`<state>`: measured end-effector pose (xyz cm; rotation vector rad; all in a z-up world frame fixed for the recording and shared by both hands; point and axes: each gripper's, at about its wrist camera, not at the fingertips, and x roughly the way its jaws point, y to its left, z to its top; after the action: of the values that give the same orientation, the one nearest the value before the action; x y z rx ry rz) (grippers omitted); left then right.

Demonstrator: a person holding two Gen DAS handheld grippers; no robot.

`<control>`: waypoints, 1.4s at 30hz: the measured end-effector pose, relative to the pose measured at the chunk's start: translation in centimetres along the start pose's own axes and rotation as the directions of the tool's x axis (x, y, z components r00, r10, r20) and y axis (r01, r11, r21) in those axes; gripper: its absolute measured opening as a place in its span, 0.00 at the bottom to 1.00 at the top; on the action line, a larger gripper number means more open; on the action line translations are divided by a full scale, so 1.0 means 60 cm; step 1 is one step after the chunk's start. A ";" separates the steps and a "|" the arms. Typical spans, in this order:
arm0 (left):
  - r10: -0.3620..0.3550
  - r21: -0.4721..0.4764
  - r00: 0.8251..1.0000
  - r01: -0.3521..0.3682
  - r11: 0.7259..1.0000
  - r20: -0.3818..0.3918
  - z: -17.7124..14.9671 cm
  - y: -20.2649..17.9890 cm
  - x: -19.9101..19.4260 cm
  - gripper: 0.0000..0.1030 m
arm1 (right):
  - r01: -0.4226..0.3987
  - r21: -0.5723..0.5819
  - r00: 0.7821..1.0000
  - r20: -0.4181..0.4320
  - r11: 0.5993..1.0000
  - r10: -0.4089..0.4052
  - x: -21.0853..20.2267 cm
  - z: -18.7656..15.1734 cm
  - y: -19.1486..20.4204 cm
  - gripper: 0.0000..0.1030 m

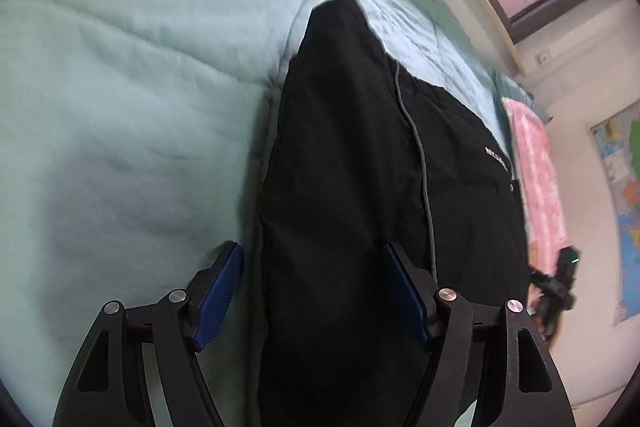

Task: Fold large clothes

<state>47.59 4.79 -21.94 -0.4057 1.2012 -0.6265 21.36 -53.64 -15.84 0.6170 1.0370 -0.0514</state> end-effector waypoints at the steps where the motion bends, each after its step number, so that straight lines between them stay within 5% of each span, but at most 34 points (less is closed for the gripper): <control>1: -0.054 -0.030 0.999 0.054 0.998 0.002 0.002 0.009 0.002 0.71 | -0.051 0.032 0.999 -0.008 0.998 0.051 0.006 -0.001 -0.012 0.81; 3: -0.149 -0.091 0.989 0.146 0.985 -0.020 0.003 0.019 0.009 0.71 | -0.190 0.095 0.981 -0.027 0.977 0.193 0.021 -0.005 -0.034 0.81; 5: -0.242 -0.121 0.970 0.236 0.964 -0.036 0.002 0.017 0.019 0.71 | -0.214 0.087 0.976 -0.027 0.973 0.218 0.025 -0.007 -0.035 0.81; 8: -0.167 -0.049 0.984 0.164 0.985 -0.055 0.008 -0.011 0.037 0.71 | -0.235 0.088 0.970 -0.046 0.968 0.240 0.041 0.003 -0.031 0.81; 11: -0.182 -0.090 0.982 0.177 0.980 -0.057 0.013 -0.009 0.052 0.71 | -0.288 0.126 0.955 -0.038 0.949 0.295 0.060 0.010 -0.038 0.78; 12: -0.188 -0.103 0.981 0.183 0.978 -0.049 0.011 -0.007 0.052 0.66 | -0.310 0.129 0.948 -0.032 0.942 0.317 0.062 0.009 -0.037 0.60; 15: -0.184 -0.053 0.983 0.183 0.982 -0.002 -0.008 -0.021 0.031 0.37 | -0.332 0.070 0.943 0.007 0.941 0.332 0.042 -0.006 -0.017 0.45; 18: -0.188 0.019 0.980 0.187 0.982 0.067 -0.028 -0.054 -0.017 0.28 | -0.320 0.036 0.947 0.038 0.947 0.319 0.013 -0.014 0.012 0.34; 27: -0.313 0.158 0.932 0.286 0.945 0.185 -0.110 -0.160 -0.226 0.13 | -0.290 -0.136 0.941 0.138 0.947 0.308 -0.175 -0.094 0.171 0.28; 29: -0.419 0.204 0.887 0.381 0.902 0.197 -0.145 -0.170 -0.291 0.09 | -0.286 -0.160 0.938 0.155 0.945 0.311 -0.219 -0.124 0.196 0.27; 30: -0.429 0.232 0.880 0.382 0.895 0.204 -0.161 -0.180 -0.319 0.09 | -0.289 -0.180 0.933 0.165 0.940 0.319 -0.251 -0.146 0.213 0.24; 33: -0.303 0.270 0.932 0.246 0.931 0.199 -0.212 -0.210 -0.358 0.10 | -0.256 -0.183 0.953 0.118 0.949 0.280 -0.291 -0.204 0.245 0.21; 36: -0.159 0.227 0.974 0.120 0.967 0.161 -0.243 -0.164 -0.321 0.11 | -0.080 -0.200 0.988 0.115 0.976 0.105 -0.263 -0.260 0.258 0.21; 38: -0.076 0.185 0.983 0.044 0.982 0.167 -0.240 -0.112 -0.276 0.15 | 0.000 -0.154 0.993 0.113 0.988 0.017 -0.227 -0.281 0.229 0.21; 40: -0.090 0.131 0.986 0.071 0.989 0.141 -0.220 -0.057 -0.233 0.24 | 0.028 -0.092 0.995 0.103 0.995 -0.019 -0.199 -0.291 0.195 0.26; 42: -0.109 0.064 0.992 0.105 0.992 0.063 -0.197 -0.012 -0.190 0.47 | 0.043 -0.019 0.996 0.078 0.999 -0.041 -0.177 -0.295 0.156 0.37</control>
<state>33.66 11.98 -17.00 -0.4392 1.0997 -0.7346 4.82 -39.59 -9.22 0.5706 0.9741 -0.1009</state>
